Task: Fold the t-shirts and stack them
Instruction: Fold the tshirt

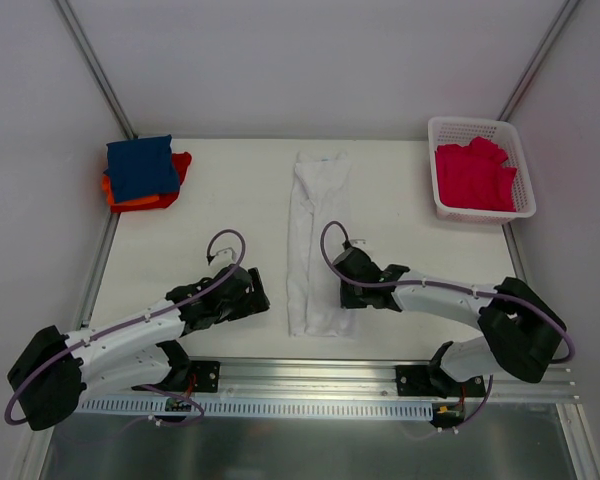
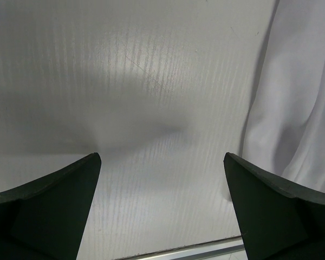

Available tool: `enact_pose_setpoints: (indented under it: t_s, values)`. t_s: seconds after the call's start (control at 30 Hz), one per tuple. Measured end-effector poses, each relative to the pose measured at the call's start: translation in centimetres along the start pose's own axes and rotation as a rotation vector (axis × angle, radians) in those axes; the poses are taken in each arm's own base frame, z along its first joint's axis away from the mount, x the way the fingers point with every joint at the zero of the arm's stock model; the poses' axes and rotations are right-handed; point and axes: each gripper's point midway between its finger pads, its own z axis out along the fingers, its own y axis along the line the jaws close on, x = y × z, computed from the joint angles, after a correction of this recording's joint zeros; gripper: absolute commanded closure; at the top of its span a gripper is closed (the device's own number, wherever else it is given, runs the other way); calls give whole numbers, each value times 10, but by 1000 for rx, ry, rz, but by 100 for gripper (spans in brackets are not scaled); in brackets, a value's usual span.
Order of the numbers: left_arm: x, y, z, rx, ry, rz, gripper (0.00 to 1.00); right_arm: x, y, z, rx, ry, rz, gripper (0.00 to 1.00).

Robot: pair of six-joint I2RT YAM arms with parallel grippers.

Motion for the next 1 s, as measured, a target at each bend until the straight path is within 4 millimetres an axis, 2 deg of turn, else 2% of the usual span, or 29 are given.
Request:
enact_pose_setpoints:
  t_s: [0.17, 0.3, 0.5, 0.6, 0.8, 0.87, 1.0]
  values:
    - [4, 2, 3, -14, 21, 13, 1, -10, 11, -13, -6, 5, -74, 89]
    - [7, -2, 6, -6, 39, 20, 1, -25, 23, -32, -35, -35, -112, 84]
    - [8, -18, 13, 47, 56, 22, 1, -35, 14, -58, -39, -103, -109, 76]
    - [8, -30, 15, 91, 63, 14, 1, -24, -2, -59, -16, -105, -104, 72]
    - [13, -55, 20, 203, 88, -18, 1, 24, -43, -45, 76, -12, -103, 70]
    - [14, -63, 21, 231, 91, -28, 1, 35, -51, -43, 95, 12, -100, 70]
    - [31, -82, 18, 290, 123, -17, 1, 48, -56, -41, 99, 24, -83, 70]
